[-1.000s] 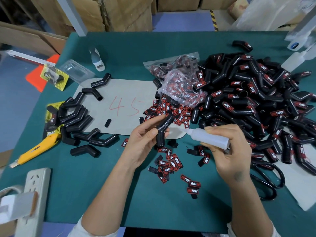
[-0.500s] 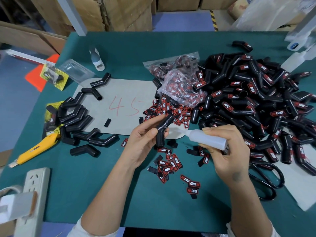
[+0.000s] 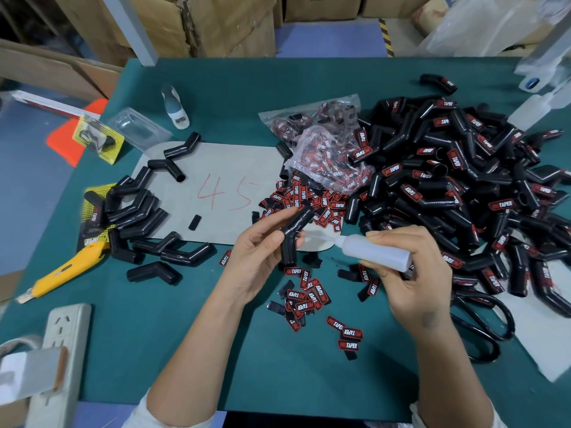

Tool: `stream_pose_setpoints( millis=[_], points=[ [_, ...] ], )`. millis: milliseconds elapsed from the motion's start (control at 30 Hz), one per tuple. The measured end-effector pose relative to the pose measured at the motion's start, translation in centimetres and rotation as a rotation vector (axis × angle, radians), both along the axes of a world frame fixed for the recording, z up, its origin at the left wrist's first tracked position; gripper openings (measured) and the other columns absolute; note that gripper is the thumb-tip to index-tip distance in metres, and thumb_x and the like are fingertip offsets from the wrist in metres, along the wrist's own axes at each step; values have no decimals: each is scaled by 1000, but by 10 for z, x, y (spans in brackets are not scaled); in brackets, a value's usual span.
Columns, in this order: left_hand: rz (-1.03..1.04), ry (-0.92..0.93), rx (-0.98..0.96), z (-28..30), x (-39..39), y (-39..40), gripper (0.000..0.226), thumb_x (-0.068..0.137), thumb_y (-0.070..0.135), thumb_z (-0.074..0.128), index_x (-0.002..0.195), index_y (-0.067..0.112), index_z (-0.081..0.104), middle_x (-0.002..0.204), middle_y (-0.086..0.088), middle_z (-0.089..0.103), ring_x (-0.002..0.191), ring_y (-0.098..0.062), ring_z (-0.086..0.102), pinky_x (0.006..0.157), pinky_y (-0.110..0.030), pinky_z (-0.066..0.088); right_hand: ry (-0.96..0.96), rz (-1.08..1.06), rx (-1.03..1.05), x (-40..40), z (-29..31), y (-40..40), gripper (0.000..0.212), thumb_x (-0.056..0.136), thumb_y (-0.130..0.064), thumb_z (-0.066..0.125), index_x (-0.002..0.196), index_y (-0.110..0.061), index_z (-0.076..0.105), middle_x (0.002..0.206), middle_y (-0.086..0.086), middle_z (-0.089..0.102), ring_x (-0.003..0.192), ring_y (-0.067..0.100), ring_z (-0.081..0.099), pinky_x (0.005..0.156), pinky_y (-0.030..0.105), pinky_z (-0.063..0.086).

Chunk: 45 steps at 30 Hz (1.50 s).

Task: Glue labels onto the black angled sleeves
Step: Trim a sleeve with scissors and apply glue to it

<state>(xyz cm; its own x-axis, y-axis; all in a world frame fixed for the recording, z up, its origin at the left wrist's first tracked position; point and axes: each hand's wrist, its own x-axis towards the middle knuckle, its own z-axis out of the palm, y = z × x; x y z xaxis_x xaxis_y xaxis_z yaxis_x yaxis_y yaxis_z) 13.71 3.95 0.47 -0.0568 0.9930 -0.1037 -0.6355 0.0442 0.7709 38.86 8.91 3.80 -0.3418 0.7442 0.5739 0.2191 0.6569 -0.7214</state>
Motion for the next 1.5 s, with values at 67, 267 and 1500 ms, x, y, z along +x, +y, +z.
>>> stream_pose_setpoints(
  millis=[67,267,1500],
  points=[
    [1,0,2,0,0,0,52,88,30,82,136,12,70,133,-14,70,108,-23,73,96,-30,58,1,-8,8,0,-1,0,33,90,-8,72,119,-19,63,126,-23,61,110,10,63,92,22,47],
    [6,-4,-4,0,0,0,53,87,31,84,135,12,71,132,-14,70,108,-24,73,95,-30,59,18,-65,1,2,-1,2,33,91,-11,73,120,-23,63,121,-16,64,109,12,63,92,23,47],
    [11,75,3,1,0,1,55,82,29,89,134,19,72,136,-9,70,113,-24,72,96,-30,58,38,-84,-2,1,1,2,32,92,-14,72,120,-23,61,113,-5,65,109,10,61,91,24,48]
  ],
)
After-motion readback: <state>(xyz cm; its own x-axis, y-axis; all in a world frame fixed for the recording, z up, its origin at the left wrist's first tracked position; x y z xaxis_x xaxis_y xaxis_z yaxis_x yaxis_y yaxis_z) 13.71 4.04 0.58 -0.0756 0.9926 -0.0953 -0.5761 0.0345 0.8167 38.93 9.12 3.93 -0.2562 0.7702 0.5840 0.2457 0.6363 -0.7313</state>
